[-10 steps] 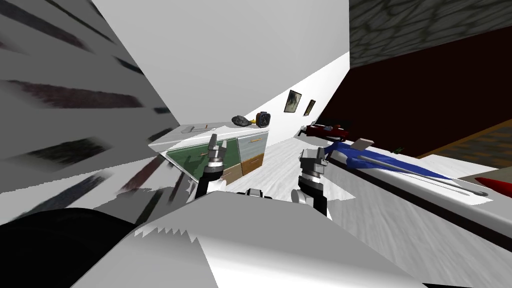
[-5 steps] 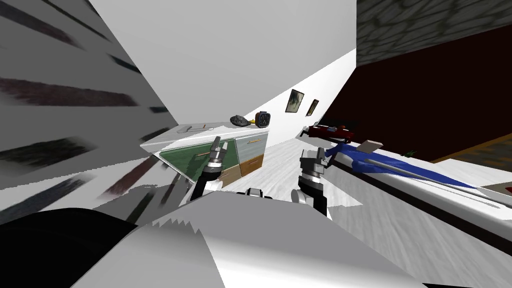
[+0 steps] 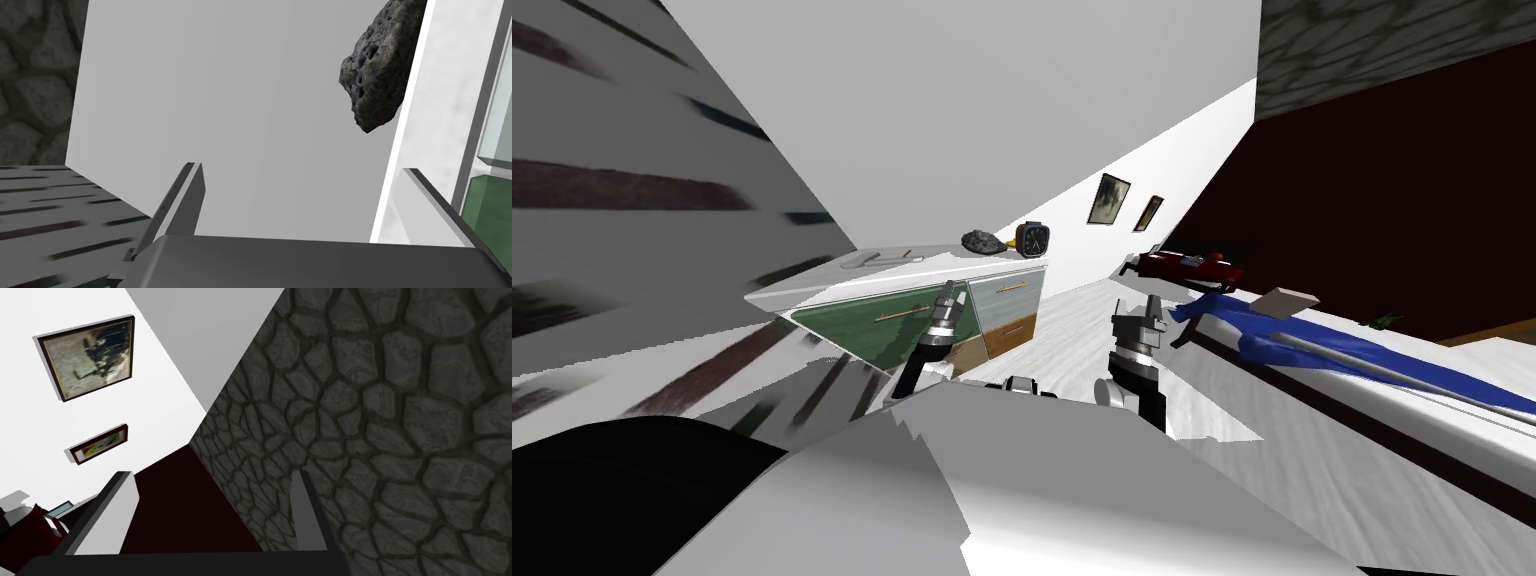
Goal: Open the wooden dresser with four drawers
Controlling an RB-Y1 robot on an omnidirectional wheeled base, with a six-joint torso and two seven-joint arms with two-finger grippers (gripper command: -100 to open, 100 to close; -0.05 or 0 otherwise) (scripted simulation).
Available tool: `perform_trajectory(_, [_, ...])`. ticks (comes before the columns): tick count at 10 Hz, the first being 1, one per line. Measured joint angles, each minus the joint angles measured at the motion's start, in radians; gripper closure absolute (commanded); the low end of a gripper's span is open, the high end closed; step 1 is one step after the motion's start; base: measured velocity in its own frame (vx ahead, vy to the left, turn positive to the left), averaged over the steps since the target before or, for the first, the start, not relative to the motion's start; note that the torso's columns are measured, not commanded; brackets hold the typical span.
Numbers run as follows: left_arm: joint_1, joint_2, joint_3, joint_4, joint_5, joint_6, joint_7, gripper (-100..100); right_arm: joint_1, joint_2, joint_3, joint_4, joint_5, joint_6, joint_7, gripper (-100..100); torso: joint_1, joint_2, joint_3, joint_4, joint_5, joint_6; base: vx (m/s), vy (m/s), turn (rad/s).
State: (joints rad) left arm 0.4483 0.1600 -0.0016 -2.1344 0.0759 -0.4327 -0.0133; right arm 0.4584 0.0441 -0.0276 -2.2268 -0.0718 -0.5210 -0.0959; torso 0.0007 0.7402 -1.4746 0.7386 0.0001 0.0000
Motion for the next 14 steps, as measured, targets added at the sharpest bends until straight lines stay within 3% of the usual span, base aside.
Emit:
perform_trajectory(7, [0.003, 0.017, 0.071, 0.124, 0.065, 0.028, 0.026, -100, 0.0, 0.0, 0.0, 0.0, 0.0, 0.0, 0.0, 0, -0.002, -0.002, -0.001, -0.001, 0.0, 0.0, 0.151, -0.153, 0.098])
perform_trajectory(14, [0.0, -0.001, 0.14, 0.225, 0.128, 0.072, 0.047, -100, 0.0, 0.0, 0.0, 0.0, 0.0, 0.0, 0.0, 0, 0.0, -0.004, -0.002, -0.001, 0.0, 0.0, 0.139, -0.172, 0.095])
